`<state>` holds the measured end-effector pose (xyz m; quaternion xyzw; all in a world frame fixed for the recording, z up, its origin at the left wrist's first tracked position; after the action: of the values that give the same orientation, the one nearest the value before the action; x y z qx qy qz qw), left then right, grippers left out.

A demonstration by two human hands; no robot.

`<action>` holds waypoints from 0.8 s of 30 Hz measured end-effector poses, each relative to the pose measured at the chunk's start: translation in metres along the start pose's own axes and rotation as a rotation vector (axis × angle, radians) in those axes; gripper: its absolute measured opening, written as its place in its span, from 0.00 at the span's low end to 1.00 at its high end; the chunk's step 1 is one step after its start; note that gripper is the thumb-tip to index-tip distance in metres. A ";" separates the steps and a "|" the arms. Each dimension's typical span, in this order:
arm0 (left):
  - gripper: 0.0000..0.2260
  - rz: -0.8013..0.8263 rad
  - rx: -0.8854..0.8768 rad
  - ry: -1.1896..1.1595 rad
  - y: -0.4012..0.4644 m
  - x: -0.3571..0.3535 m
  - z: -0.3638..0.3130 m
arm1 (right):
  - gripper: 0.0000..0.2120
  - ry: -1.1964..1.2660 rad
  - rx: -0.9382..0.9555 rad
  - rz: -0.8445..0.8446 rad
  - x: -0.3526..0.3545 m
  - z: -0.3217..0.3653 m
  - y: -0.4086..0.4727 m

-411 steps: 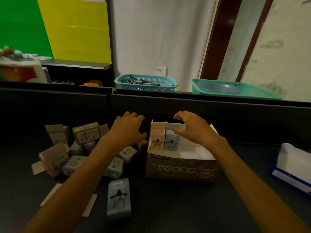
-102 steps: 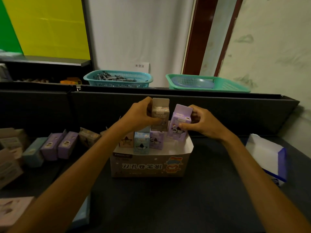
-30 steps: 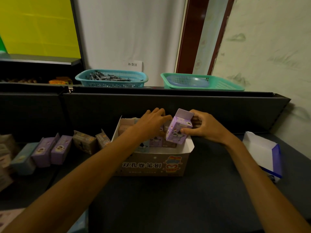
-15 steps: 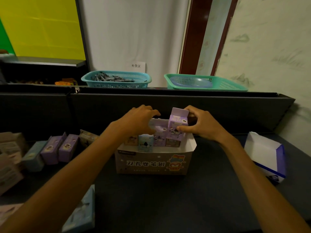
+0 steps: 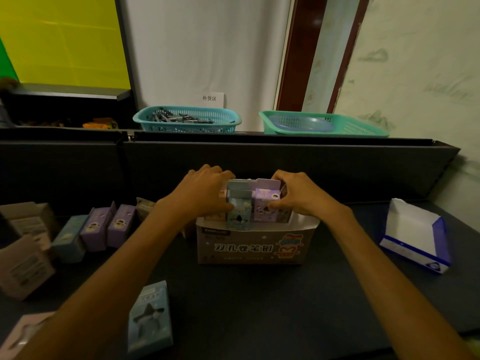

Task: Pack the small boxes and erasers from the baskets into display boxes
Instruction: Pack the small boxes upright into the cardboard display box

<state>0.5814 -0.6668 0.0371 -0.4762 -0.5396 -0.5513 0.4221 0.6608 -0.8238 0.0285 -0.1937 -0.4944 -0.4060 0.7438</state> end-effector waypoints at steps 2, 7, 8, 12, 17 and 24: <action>0.31 0.002 0.006 -0.009 -0.002 -0.001 0.004 | 0.20 -0.026 -0.018 0.021 -0.007 -0.001 0.002; 0.30 -0.003 0.012 -0.054 -0.006 0.001 0.004 | 0.24 -0.176 -0.044 0.035 -0.012 0.002 0.008; 0.30 -0.008 0.019 -0.067 -0.007 0.001 0.004 | 0.25 -0.201 -0.042 0.042 -0.012 0.003 0.010; 0.30 -0.010 0.040 -0.111 -0.009 0.001 0.003 | 0.25 -0.197 -0.033 0.078 -0.015 0.006 0.013; 0.30 -0.020 0.074 -0.117 -0.009 0.002 0.004 | 0.25 -0.143 -0.031 0.127 -0.023 0.003 0.017; 0.30 -0.039 0.097 -0.119 -0.010 0.000 0.007 | 0.30 -0.298 0.001 0.103 -0.032 0.003 0.023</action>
<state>0.5719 -0.6592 0.0345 -0.4767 -0.5990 -0.5032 0.4010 0.6715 -0.7950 0.0041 -0.2764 -0.5891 -0.3338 0.6820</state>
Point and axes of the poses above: each hand's wrist, its own y-axis towards the middle knuckle, its own x-axis out of the back of the hand, z = x × y, the point moved 8 cm from there along y, towards the middle knuckle, and after that the axes turned 4 degrees about -x, right-handed, at the moved point
